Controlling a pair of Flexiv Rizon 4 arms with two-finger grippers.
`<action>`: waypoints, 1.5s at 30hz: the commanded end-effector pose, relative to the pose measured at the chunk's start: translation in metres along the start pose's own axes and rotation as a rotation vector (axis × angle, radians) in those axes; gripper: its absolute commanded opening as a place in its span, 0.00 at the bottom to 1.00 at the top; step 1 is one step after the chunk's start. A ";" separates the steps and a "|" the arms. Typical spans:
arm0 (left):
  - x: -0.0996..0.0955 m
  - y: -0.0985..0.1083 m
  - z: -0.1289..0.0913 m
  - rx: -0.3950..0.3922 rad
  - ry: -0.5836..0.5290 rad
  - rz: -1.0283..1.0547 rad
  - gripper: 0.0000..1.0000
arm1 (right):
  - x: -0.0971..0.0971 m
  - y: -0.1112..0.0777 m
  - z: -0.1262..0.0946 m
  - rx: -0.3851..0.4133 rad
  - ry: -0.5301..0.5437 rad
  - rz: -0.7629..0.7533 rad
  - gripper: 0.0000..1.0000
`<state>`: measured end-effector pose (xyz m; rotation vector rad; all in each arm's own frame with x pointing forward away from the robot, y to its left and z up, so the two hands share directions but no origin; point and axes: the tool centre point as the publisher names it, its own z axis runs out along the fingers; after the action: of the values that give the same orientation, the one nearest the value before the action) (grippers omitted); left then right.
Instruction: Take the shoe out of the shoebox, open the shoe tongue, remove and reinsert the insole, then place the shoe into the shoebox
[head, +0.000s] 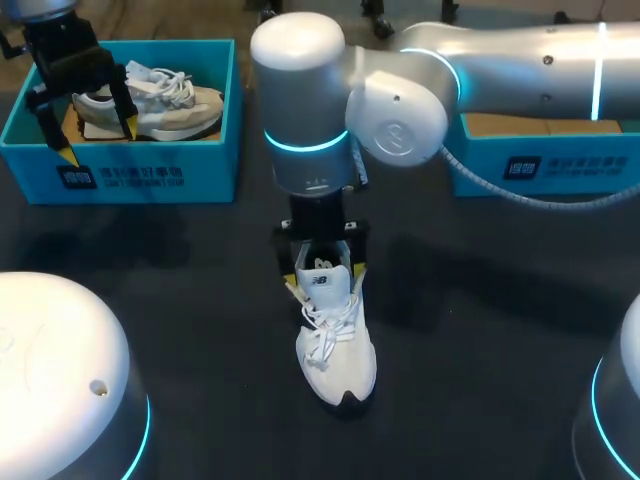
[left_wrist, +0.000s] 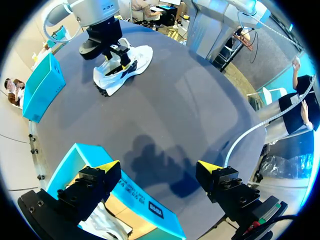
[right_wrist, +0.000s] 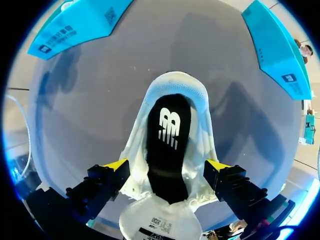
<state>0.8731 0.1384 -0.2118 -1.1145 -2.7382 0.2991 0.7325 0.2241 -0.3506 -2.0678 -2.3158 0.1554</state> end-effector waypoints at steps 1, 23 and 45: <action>0.000 0.001 -0.001 -0.001 0.003 0.001 1.00 | -0.005 -0.010 0.002 -0.011 0.016 0.010 1.00; 0.000 0.001 -0.001 -0.001 0.003 0.001 1.00 | 0.003 -0.056 -0.010 -0.012 0.004 0.125 1.00; 0.000 0.001 -0.001 -0.001 0.003 0.001 1.00 | 0.013 -0.117 -0.044 0.007 -0.051 0.171 0.74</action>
<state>0.8731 0.1384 -0.2118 -1.1145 -2.7382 0.2991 0.6296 0.2223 -0.2951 -2.2270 -2.1824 0.2389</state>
